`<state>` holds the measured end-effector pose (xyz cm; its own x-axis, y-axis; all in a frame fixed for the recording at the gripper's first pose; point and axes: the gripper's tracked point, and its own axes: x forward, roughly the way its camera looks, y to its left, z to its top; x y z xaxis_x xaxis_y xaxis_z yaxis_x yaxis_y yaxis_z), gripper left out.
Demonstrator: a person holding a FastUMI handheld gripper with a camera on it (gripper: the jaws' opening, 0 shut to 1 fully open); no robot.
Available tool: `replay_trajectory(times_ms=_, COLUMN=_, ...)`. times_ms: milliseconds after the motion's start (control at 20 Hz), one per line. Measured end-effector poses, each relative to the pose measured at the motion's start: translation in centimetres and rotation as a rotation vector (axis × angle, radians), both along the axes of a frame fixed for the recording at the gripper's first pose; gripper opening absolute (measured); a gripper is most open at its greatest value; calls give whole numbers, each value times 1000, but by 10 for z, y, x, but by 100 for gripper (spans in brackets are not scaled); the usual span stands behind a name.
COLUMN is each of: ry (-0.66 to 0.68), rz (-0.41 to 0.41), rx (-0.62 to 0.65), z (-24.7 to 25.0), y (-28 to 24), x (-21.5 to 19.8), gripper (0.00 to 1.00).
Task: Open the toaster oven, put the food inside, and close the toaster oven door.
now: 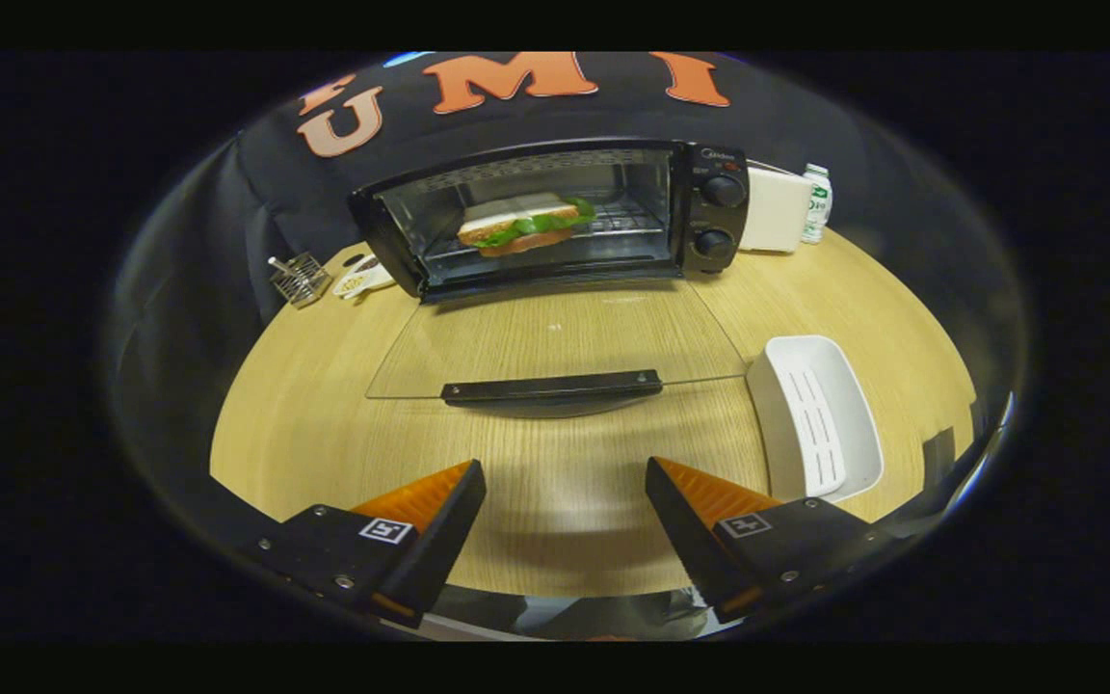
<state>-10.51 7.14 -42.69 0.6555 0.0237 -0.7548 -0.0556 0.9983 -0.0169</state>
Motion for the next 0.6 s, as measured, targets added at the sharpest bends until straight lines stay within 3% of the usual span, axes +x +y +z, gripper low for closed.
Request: replay_trajectory(times_ms=600, ry=14, rz=22, rx=-41, z=-23, y=11, x=46, gripper=99)
